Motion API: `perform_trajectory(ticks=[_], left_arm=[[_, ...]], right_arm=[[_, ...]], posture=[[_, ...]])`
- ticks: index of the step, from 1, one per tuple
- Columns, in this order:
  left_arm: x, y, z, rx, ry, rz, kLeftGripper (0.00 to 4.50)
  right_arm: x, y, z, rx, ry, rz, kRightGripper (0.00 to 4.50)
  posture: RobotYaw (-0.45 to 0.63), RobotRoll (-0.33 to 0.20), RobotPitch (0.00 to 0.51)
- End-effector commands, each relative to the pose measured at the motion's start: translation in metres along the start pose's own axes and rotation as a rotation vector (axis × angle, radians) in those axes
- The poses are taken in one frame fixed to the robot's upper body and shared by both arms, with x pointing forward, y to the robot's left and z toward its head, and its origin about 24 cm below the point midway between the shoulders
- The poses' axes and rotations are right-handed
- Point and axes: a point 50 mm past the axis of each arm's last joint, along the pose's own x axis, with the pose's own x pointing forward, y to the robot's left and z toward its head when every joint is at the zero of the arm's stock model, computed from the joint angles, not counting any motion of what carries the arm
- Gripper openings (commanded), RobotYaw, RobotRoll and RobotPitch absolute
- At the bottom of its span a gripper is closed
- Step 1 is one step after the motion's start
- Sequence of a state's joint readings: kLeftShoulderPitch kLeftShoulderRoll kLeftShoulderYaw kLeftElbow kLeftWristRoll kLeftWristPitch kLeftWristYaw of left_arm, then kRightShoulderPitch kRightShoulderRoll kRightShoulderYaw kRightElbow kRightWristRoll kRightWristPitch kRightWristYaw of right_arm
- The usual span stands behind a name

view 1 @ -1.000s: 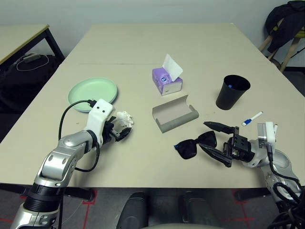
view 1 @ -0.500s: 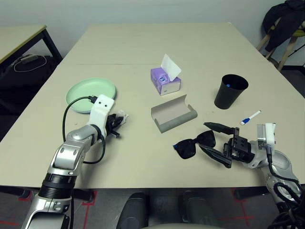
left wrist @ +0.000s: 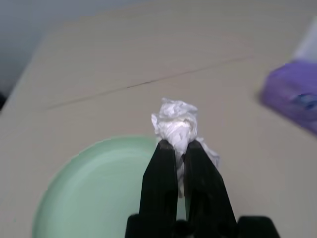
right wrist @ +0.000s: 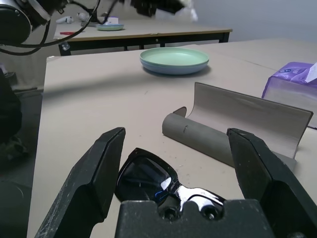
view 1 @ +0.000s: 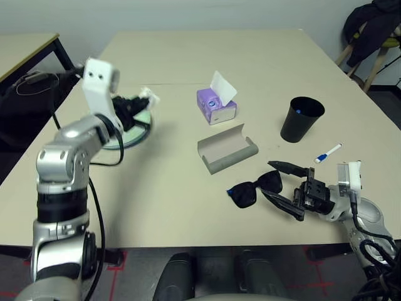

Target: Organize and tidy the items on the table.

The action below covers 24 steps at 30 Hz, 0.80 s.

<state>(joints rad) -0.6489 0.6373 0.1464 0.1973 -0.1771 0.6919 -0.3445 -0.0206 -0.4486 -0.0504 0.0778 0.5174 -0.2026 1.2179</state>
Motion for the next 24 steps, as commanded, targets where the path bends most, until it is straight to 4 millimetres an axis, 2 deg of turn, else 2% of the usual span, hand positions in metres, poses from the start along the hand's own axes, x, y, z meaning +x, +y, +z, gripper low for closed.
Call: perform_trajectory(ticks=[1, 4, 9, 12, 19, 21, 24], left_arm=[[0.017, 0.006, -0.028, 0.107, 0.131, 0.090, 0.02], [0.026, 0.008, -0.045, 0.118, 0.203, 0.132, 0.02], [0.033, 0.007, -0.057, 0.103, 0.228, 0.141, 0.02], [0.035, 0.008, -0.057, 0.086, 0.219, 0.147, 0.87], [0.034, 0.013, -0.047, 0.058, 0.152, 0.132, 3.58], [0.029, 0.013, -0.036, 0.005, 0.078, 0.085, 4.37], [0.021, 0.011, -0.025, -0.032, 0.003, 0.005, 4.45]], right_arm=[[0.003, 0.000, 0.000, -0.008, -0.001, 0.009, 4.50], [0.003, 0.000, 0.001, -0.015, -0.002, 0.002, 4.50], [-0.001, 0.002, 0.003, -0.017, 0.004, -0.010, 4.50], [-0.001, 0.002, 0.003, -0.017, 0.007, -0.012, 4.50], [0.000, 0.000, 0.003, -0.020, 0.006, -0.011, 4.50], [0.001, -0.001, 0.003, -0.022, 0.004, -0.006, 4.50], [0.002, -0.003, 0.003, -0.024, 0.003, -0.003, 4.50]], posture=[[0.01, 0.000, 0.068], [-0.01, 0.000, 0.066], [-0.03, 0.000, 0.067], [-0.03, 0.000, 0.067], [-0.02, 0.000, 0.064], [-0.01, 0.000, 0.058], [0.00, 0.000, 0.057]])
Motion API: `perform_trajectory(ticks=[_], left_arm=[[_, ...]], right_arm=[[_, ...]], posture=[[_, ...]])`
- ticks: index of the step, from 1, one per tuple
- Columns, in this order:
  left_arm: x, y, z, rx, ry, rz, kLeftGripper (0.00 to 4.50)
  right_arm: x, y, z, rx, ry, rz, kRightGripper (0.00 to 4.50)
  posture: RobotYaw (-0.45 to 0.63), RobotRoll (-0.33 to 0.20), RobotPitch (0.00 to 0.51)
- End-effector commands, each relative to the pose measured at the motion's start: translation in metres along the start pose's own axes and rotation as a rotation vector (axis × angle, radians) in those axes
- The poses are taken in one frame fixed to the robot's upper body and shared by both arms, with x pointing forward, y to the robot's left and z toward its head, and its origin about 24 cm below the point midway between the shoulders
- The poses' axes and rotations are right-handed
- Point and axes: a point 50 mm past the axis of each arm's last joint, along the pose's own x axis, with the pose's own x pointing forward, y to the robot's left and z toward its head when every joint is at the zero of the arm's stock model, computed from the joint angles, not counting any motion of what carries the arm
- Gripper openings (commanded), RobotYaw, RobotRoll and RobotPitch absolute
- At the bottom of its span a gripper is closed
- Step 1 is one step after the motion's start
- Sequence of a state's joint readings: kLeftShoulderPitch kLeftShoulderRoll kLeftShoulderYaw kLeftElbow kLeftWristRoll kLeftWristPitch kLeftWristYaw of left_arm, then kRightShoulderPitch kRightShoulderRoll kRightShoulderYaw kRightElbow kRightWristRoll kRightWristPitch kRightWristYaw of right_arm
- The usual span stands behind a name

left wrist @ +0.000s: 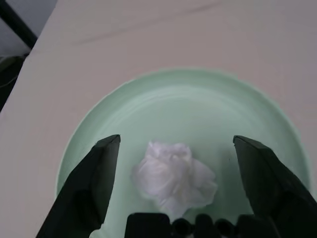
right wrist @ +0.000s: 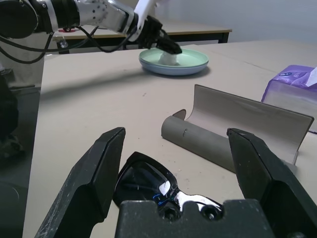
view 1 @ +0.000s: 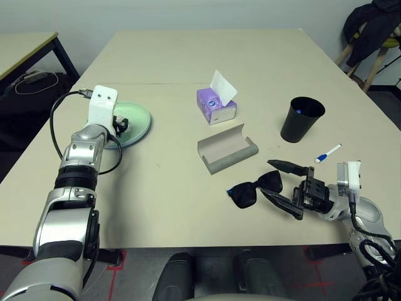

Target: Organize and tidy the items on the table.

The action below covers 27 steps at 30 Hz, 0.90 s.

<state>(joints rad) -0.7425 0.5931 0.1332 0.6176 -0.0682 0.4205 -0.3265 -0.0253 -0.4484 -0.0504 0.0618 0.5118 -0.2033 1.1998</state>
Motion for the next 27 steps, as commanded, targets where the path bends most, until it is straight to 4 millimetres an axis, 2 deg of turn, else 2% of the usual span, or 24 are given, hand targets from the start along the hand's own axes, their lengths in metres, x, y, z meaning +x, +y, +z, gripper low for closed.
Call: perform_trajectory(ticks=[1, 4, 8, 13, 16, 27], left_arm=[[-0.017, -0.001, 0.014, -0.030, -0.112, -0.123, 4.45], [-0.035, -0.005, 0.019, -0.055, -0.179, -0.225, 4.45], [-0.066, -0.013, 0.010, -0.094, -0.170, -0.410, 4.45], [-0.086, -0.021, -0.001, -0.125, -0.181, -0.505, 4.45], [-0.099, -0.029, -0.004, -0.086, -0.280, -0.527, 4.45], [-0.121, -0.054, -0.022, 0.106, -0.297, -0.774, 4.45]], right_arm=[[0.000, -0.003, 0.000, -0.008, 0.008, 0.003, 4.50], [0.000, -0.007, 0.001, -0.014, 0.009, -0.003, 4.50], [-0.001, -0.012, 0.001, -0.023, 0.016, 0.003, 4.50], [0.002, -0.015, 0.000, -0.026, 0.012, 0.015, 4.50], [0.003, -0.016, -0.001, -0.030, 0.012, 0.018, 4.50], [0.003, -0.019, -0.001, -0.039, 0.018, 0.024, 4.50]], posture=[[0.00, 0.000, 0.055], [0.01, 0.000, 0.052], [0.03, 0.000, 0.047], [0.04, 0.000, 0.044], [0.05, 0.000, 0.041], [0.06, 0.000, 0.043]])
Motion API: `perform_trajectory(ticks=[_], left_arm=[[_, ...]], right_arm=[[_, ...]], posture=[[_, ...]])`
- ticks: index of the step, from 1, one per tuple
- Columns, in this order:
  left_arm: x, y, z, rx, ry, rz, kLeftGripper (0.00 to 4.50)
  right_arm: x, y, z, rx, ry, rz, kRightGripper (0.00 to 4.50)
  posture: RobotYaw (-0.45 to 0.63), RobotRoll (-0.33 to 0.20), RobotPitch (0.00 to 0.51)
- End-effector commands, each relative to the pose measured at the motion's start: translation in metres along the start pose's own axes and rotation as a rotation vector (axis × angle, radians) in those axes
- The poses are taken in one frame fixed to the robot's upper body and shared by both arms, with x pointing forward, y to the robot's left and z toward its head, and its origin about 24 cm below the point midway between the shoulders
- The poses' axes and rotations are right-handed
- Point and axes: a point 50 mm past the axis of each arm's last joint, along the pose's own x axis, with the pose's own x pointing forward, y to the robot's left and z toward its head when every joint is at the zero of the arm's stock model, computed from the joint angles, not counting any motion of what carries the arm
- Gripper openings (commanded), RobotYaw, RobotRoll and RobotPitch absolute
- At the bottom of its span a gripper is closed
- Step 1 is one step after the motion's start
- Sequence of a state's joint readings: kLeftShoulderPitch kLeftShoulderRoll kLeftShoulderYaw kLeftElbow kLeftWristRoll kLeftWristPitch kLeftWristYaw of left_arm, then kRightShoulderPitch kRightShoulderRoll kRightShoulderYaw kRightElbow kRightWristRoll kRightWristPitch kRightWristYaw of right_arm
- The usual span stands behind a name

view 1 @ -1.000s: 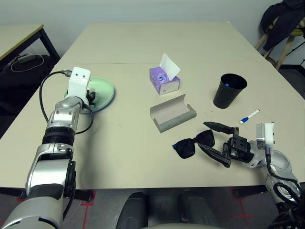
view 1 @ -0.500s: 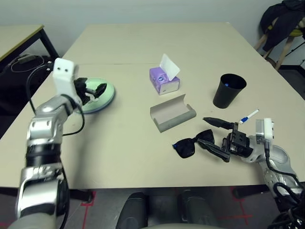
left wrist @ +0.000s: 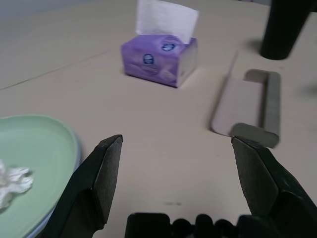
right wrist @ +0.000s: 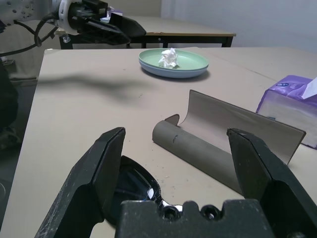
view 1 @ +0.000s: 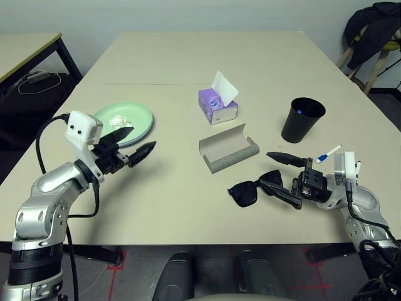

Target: Organize and tidy the items on the table.

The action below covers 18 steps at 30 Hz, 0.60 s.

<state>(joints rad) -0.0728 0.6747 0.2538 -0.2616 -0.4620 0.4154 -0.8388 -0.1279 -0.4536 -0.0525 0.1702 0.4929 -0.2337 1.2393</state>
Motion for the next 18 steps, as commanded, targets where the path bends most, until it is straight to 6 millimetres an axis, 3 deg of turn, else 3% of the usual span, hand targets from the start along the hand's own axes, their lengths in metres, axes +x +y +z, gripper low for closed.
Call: perform_trajectory(ticks=[1, 18], left_arm=[[0.001, -0.010, 0.001, 0.054, -0.015, -0.085, 4.45], [-0.006, -0.046, -0.013, 0.126, -0.082, -0.467, 4.45]], right_arm=[[-0.002, -0.001, -0.002, -0.001, 0.011, 0.000, 4.50], [-0.007, 0.000, 0.001, -0.008, 0.025, -0.004, 4.50]], posture=[[0.06, 0.000, 0.043], [0.04, 0.000, 0.051]])
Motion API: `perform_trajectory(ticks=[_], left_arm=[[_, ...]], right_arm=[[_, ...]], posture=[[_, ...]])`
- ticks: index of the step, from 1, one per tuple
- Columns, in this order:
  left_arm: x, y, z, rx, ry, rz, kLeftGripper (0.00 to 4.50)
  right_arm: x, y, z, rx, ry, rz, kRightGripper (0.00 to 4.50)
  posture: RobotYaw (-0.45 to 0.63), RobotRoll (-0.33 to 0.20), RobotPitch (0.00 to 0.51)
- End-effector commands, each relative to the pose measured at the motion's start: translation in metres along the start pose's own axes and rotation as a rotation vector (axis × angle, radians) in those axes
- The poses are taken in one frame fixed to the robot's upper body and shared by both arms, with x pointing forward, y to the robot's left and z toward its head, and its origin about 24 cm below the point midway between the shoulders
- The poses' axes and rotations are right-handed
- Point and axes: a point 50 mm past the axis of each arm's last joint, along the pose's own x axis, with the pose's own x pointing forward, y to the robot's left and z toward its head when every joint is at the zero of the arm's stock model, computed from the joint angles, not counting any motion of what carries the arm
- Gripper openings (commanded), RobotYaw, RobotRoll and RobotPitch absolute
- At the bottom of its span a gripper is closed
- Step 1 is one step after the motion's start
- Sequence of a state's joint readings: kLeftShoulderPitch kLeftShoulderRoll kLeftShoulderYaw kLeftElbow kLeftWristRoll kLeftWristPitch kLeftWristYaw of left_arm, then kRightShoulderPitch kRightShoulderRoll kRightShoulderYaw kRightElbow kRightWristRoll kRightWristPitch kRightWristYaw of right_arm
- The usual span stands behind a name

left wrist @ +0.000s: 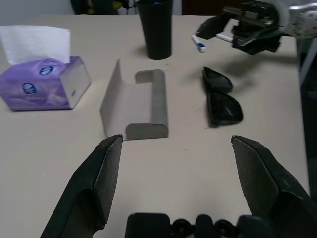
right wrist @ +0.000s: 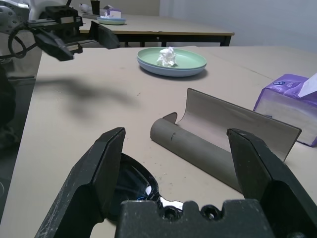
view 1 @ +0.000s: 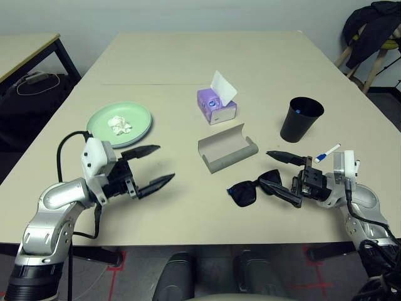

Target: Organize and tidy the items on the table.

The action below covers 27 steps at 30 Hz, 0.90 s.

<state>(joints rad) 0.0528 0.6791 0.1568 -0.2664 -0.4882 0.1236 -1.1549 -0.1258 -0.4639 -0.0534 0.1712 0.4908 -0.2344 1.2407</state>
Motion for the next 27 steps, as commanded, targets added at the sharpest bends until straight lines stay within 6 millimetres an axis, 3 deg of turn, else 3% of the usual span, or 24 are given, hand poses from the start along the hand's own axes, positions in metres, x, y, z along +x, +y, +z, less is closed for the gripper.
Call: perform_trajectory(ticks=[1, 17, 27], left_arm=[[0.001, -0.004, 0.002, 0.015, 0.010, -0.073, 4.45], [-0.011, 0.010, -0.011, -0.018, 0.099, -0.035, 4.45], [-0.012, -0.001, -0.015, 0.069, 0.126, -0.171, 4.45]], right_arm=[[-0.005, 0.000, 0.001, -0.005, 0.014, -0.005, 4.50], [-0.006, 0.001, 0.002, -0.008, 0.027, -0.020, 4.50], [-0.010, -0.007, 0.007, -0.021, 0.043, -0.035, 4.50]], posture=[[0.04, 0.000, 0.054], [0.03, 0.000, 0.055], [0.02, 0.000, 0.057]])
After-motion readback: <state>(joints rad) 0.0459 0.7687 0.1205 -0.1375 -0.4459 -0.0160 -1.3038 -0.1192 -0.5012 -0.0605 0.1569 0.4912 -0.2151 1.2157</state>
